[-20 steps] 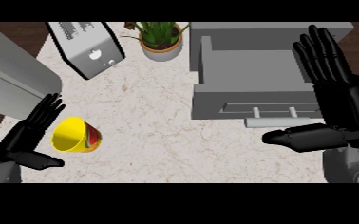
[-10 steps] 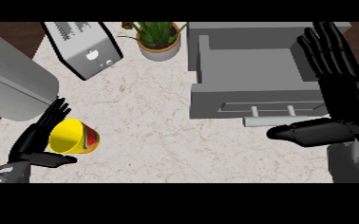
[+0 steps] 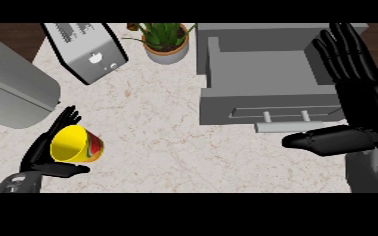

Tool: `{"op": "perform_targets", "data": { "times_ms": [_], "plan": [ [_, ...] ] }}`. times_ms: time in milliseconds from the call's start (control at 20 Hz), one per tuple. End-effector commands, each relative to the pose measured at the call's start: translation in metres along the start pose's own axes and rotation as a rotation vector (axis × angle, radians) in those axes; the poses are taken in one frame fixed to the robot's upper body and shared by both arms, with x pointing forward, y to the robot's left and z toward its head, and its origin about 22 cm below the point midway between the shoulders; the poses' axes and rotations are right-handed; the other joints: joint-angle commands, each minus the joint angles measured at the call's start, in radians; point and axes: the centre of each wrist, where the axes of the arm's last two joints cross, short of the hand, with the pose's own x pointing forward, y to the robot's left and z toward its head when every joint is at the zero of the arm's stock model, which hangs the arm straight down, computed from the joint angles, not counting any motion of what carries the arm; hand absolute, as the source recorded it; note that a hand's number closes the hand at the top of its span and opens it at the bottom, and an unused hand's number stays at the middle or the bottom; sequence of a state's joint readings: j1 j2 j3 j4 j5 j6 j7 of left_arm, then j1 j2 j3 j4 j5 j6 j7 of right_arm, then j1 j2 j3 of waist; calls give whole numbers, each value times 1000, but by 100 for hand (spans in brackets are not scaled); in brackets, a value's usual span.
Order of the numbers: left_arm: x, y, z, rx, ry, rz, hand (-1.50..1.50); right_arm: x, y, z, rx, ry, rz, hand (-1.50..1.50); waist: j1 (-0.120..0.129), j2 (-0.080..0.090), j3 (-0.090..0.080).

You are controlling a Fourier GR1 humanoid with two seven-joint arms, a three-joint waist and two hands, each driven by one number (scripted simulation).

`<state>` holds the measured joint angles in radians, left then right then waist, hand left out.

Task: Pick up the cup, place it into the drawer and close the drawer

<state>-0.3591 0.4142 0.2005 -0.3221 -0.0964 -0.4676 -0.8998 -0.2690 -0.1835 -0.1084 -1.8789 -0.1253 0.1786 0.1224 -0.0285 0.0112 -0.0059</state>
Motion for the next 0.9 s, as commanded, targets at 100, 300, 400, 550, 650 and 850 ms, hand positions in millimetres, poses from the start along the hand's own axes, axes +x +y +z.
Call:
{"op": "perform_targets", "data": {
  "times_ms": [100,300,400,550,650,850],
  "plan": [
    [-5,-12,-9,-88,-130,106,-150,-11,-2,-2,12,9,4,-150,-2,5,-1],
    [-2,-22,-24,-109,-141,114,-150,0,-9,-2,-5,0,7,-150,-9,1,0],
    [-14,-22,-5,-124,-129,134,-150,8,1,-4,1,4,18,-150,-8,0,-1],
    [-13,-42,-26,-153,-127,178,-150,7,-6,-7,21,7,16,-150,-12,2,-2],
    [-8,-44,-36,-206,-133,231,-150,-2,-5,-15,-2,12,6,-150,0,5,-1],
    [-4,-40,-34,-206,-245,218,150,-3,-10,-3,-2,22,32,-150,1,-1,-1]
  ]
}}
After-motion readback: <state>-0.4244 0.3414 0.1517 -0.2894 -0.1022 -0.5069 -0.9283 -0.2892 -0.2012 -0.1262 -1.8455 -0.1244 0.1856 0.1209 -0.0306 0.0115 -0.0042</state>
